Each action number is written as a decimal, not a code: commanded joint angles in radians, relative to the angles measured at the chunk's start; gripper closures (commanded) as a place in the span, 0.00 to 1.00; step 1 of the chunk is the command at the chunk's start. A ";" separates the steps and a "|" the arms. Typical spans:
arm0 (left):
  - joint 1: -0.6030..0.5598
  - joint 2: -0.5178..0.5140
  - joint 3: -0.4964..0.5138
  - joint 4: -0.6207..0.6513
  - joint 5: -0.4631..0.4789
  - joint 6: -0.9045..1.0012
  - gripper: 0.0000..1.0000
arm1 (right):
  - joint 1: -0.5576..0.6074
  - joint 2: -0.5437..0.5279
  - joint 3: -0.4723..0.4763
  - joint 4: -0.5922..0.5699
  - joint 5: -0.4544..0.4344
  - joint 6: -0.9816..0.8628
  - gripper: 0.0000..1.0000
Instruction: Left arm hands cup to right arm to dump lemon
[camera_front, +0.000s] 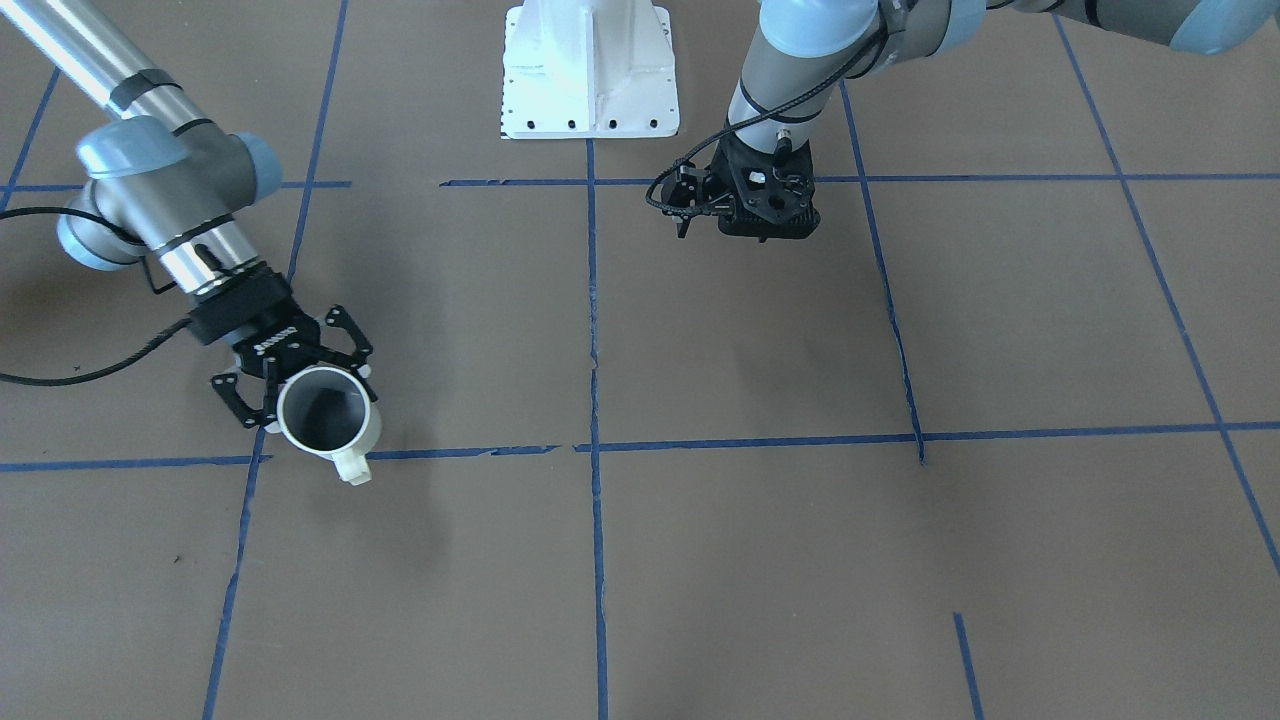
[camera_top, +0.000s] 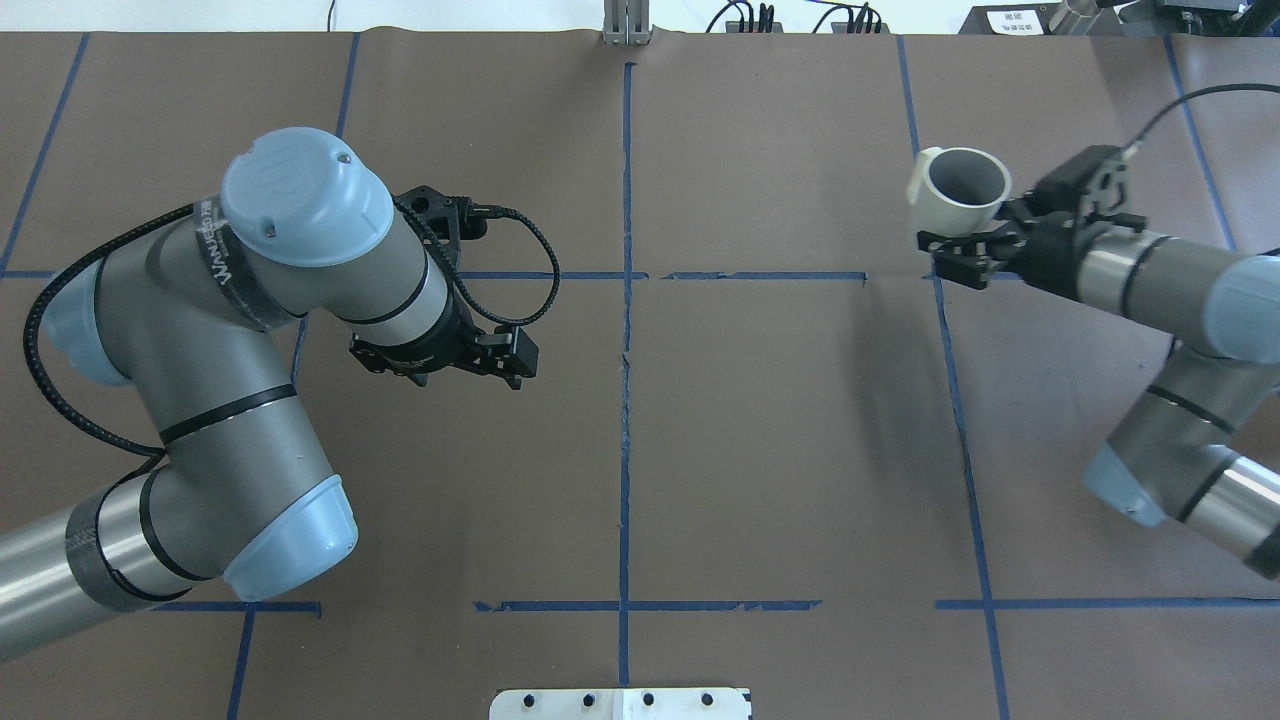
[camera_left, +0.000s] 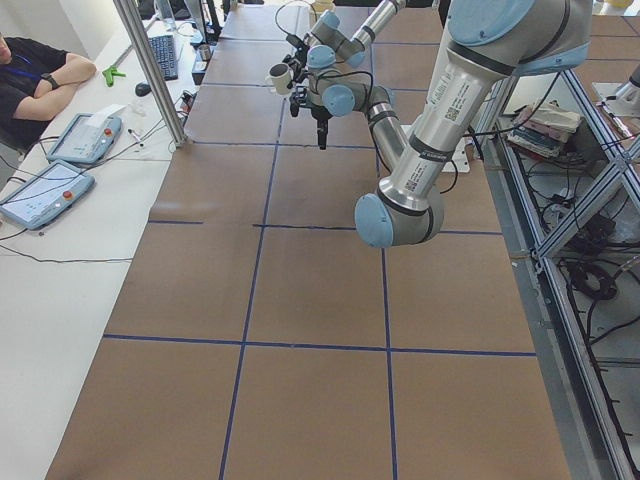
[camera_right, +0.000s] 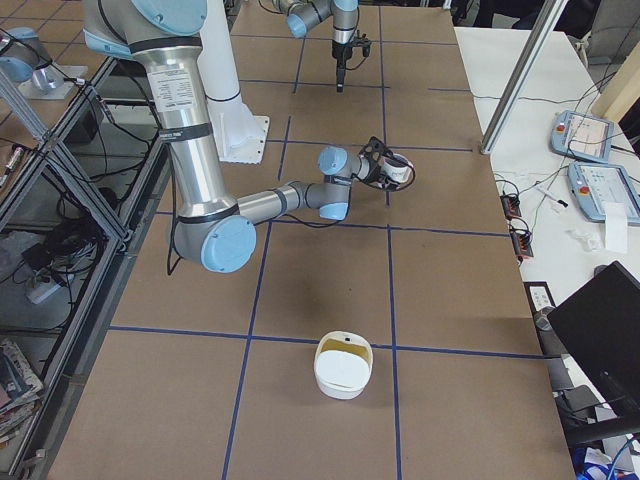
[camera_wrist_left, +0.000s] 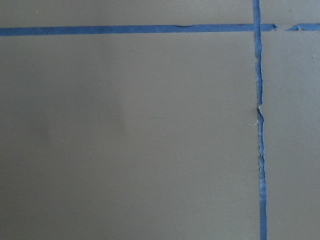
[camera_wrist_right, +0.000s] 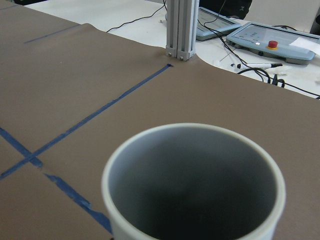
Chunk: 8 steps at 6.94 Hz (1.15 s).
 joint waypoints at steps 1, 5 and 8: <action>-0.037 -0.014 0.026 -0.011 -0.003 -0.230 0.00 | -0.119 0.127 0.007 -0.145 -0.151 -0.005 0.75; -0.088 -0.100 0.072 -0.016 -0.003 -0.332 0.00 | -0.221 0.293 0.135 -0.559 -0.280 -0.005 0.68; -0.100 -0.123 0.086 -0.016 -0.010 -0.332 0.00 | -0.311 0.301 0.137 -0.568 -0.381 -0.002 0.52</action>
